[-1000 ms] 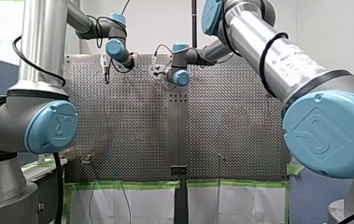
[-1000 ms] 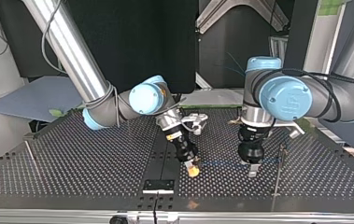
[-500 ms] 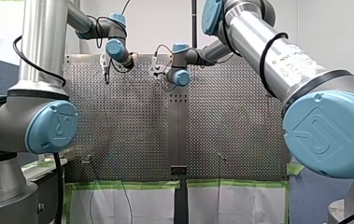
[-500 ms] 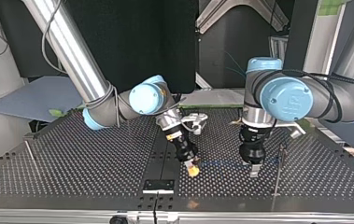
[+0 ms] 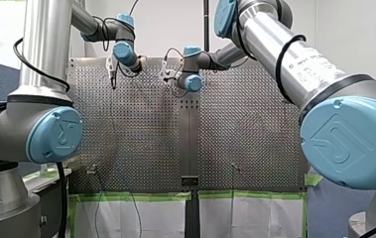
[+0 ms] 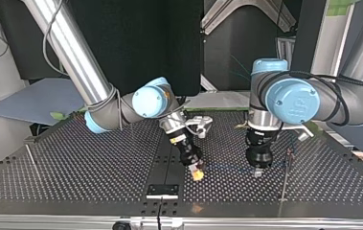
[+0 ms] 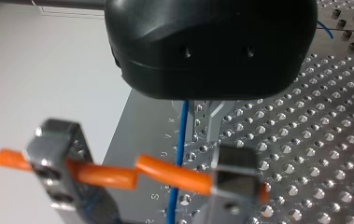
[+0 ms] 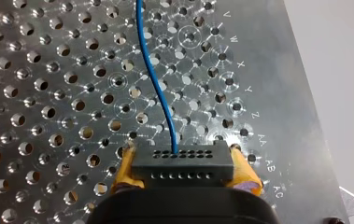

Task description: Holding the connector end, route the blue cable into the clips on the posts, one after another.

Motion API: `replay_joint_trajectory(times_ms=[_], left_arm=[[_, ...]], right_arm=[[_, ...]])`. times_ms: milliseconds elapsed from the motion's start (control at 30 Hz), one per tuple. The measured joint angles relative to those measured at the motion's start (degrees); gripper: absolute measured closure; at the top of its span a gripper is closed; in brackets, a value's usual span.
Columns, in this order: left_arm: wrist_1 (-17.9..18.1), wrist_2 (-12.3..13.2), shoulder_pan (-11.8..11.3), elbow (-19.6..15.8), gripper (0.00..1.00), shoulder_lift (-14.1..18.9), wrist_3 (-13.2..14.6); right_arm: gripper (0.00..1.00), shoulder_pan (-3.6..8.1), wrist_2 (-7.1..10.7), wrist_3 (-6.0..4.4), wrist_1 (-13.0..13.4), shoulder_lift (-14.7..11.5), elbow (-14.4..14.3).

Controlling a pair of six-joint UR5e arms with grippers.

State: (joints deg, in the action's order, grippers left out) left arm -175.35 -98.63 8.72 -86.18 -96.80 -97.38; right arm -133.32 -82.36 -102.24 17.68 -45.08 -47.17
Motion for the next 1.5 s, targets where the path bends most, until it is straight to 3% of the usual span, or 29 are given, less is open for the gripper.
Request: replay_joint_trajectory(times_ms=[33,633,900,1100,1333,1500], left_arm=[[0.00,-0.01,0.00,0.01,1.00,0.00,0.00],[0.00,-0.77,-0.01,0.01,1.00,0.00,-0.08],[-0.05,-1.09,0.83,0.01,1.00,-0.35,-0.08],[-0.86,-2.76,2.47,0.00,1.00,-2.83,1.11],[-0.75,-6.53,6.09,-0.01,1.00,-6.88,1.38],[-0.68,-7.98,8.33,-0.02,1.00,-9.53,1.53]], right_arm=[[1.00,0.04,0.00,0.00,-0.03,0.01,-0.02],[1.00,0.35,0.00,0.01,-0.27,0.19,-0.14],[1.00,0.92,-0.01,0.08,-0.50,0.22,-1.89],[1.00,1.61,0.00,0.13,-0.55,0.27,-4.19],[1.00,2.28,-0.02,0.23,-0.56,0.28,-6.24],[1.00,2.60,-0.23,1.01,-0.33,0.33,-8.14]])
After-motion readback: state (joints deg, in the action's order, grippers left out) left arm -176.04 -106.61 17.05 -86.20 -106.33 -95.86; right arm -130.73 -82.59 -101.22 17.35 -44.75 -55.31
